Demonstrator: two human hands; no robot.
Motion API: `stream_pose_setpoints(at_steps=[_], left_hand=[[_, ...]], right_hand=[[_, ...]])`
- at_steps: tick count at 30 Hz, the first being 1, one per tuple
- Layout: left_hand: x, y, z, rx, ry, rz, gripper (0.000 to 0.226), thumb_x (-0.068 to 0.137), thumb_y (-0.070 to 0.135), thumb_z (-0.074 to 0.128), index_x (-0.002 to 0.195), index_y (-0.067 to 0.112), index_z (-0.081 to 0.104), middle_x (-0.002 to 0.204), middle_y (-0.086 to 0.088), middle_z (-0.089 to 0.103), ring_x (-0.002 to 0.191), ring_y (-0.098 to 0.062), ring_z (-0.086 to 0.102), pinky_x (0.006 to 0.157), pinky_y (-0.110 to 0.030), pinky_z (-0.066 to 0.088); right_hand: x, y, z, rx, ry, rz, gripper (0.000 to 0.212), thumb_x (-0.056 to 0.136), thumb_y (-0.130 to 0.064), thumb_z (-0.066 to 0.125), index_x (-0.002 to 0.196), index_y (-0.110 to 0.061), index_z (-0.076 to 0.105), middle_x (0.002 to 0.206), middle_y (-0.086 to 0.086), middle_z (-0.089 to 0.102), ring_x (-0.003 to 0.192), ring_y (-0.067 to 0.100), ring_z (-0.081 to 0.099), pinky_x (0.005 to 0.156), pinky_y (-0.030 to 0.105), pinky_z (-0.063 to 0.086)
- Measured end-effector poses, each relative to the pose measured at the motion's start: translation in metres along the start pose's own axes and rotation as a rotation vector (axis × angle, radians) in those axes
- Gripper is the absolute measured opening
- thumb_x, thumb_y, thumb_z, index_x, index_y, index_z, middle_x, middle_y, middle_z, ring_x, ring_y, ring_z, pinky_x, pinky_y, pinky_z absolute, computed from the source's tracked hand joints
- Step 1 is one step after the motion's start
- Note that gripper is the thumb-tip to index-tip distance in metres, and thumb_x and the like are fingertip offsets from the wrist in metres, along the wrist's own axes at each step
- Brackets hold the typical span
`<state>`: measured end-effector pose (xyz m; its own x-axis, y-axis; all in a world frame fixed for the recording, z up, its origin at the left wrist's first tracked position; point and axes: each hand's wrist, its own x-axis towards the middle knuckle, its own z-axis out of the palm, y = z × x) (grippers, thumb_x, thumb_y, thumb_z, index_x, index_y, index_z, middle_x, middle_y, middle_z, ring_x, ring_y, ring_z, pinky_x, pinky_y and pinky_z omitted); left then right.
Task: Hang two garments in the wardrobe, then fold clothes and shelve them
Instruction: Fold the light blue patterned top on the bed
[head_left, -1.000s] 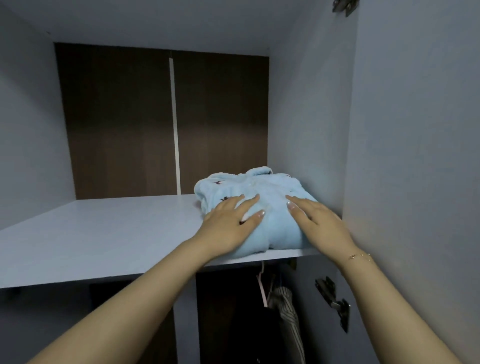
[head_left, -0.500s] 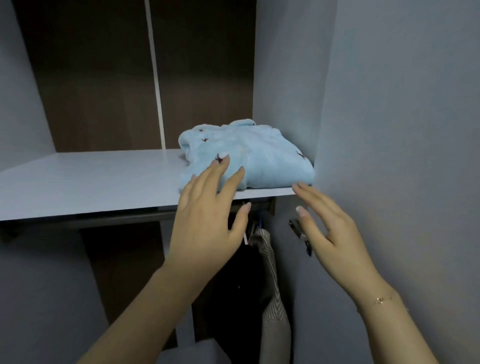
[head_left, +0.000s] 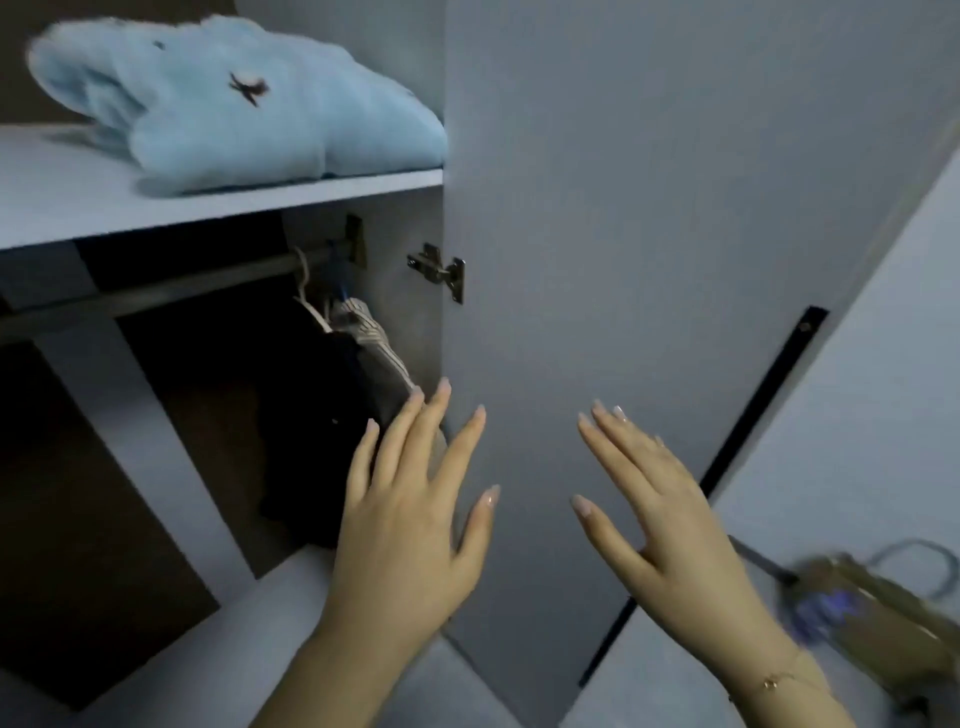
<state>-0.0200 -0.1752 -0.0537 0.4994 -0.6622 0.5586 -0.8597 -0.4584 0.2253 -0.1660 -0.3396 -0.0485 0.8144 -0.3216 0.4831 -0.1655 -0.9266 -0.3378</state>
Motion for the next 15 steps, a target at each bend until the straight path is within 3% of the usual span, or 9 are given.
stream_pose_setpoints(at_steps=[2,6,11,15], left_hand=[[-0.021,0.007,0.012,-0.083,-0.038,0.079,0.056,0.093,0.044,0.043,0.146,0.025,0.042,0.159,-0.001,0.026,0.148,-0.021,0.021,0.119,-0.042,0.016],[-0.058,0.037,0.039,-0.198,-0.152,0.225,0.056,0.092,0.041,0.047,0.145,0.024,0.044,0.159,0.000,0.027,0.146,-0.022,0.025,0.117,-0.046,0.021],[-0.083,0.118,0.063,-0.383,-0.318,0.495,0.052,0.094,0.038,0.042,0.143,0.021,0.047,0.155,0.000,0.034,0.145,-0.021,0.028,0.117,-0.048,0.022],[-0.101,0.188,0.078,-0.485,-0.409,0.667,0.050,0.093,0.038,0.043,0.140,0.021,0.052,0.152,-0.001,0.039,0.142,-0.021,0.033,0.115,-0.049,0.027]], right_hand=[[-0.042,0.002,-0.003,-0.055,-0.015,0.105,0.058,0.098,-0.047,0.044,0.152,-0.036,0.025,0.159,-0.020,0.016,0.148,0.002,0.010,0.120,0.039,0.019],[-0.129,0.003,-0.019,-0.149,-0.010,0.336,0.059,0.098,-0.047,0.044,0.152,-0.036,0.024,0.160,-0.018,0.016,0.148,0.002,0.008,0.121,0.035,0.014],[-0.239,-0.001,-0.052,-0.158,-0.003,0.639,0.057,0.098,-0.048,0.043,0.151,-0.040,0.022,0.158,-0.023,0.013,0.147,-0.003,0.006,0.122,0.033,0.013],[-0.320,-0.004,-0.083,-0.159,0.064,0.862,0.056,0.097,-0.044,0.048,0.149,-0.037,0.029,0.157,-0.019,0.020,0.146,-0.001,0.015,0.121,0.038,0.019]])
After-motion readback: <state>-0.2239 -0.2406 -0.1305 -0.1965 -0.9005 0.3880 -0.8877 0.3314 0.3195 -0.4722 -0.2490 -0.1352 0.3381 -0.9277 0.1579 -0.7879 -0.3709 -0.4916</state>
